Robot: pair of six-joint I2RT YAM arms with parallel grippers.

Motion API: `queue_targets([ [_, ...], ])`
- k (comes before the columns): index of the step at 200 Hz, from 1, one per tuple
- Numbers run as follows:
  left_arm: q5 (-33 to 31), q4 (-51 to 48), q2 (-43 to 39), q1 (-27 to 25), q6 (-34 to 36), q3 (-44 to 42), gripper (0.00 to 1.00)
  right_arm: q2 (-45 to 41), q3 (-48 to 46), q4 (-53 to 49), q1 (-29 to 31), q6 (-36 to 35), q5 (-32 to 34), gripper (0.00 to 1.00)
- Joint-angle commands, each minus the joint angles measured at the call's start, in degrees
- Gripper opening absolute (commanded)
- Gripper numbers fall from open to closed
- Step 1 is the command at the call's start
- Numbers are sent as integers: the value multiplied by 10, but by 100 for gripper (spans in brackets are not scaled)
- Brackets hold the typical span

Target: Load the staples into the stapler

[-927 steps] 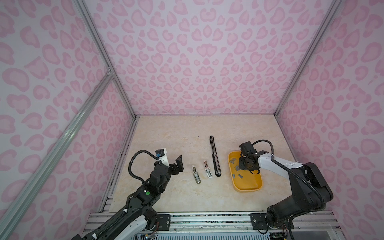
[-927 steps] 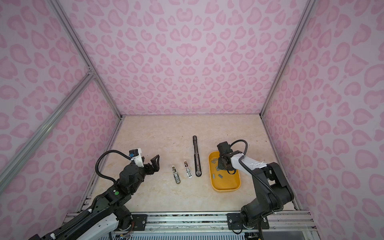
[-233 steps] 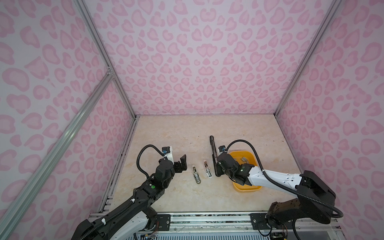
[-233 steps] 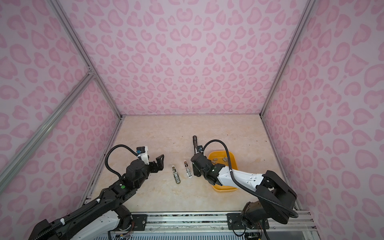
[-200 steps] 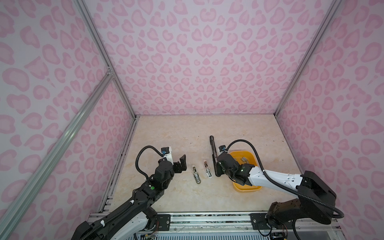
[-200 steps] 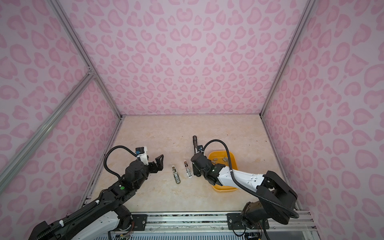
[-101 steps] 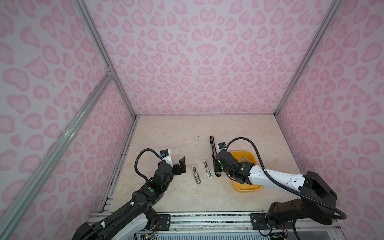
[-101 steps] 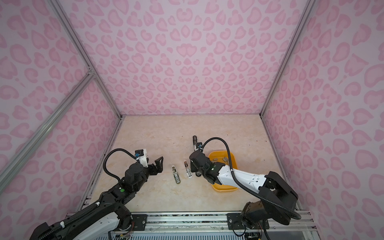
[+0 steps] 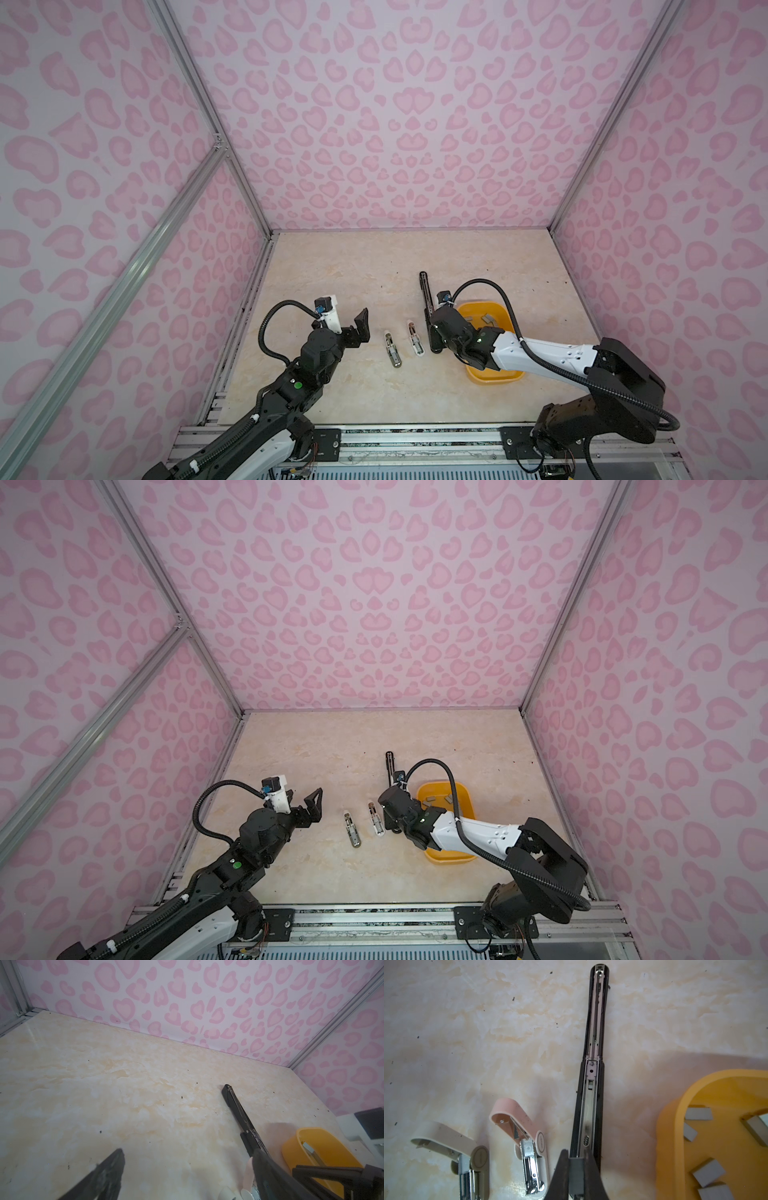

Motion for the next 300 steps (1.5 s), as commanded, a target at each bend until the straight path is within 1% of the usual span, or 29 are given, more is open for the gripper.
queue_targets([
  [1,-11,1,-3,0,5,0,97,9,2,-4,0,16,-2,0],
  [29,-8,2,-1,1,7,1,97,10,-4,5,4,25,-6,0],
  [80,-12,-2,0,1,9,4,97,34,11,-16,3,33,5,0],
  [218,-19,-5,11,1,13,9,97,41,26,-37,4,13,21,0],
  [300,-14,-4,15,1,15,11,97,47,31,-42,4,9,18,0],
])
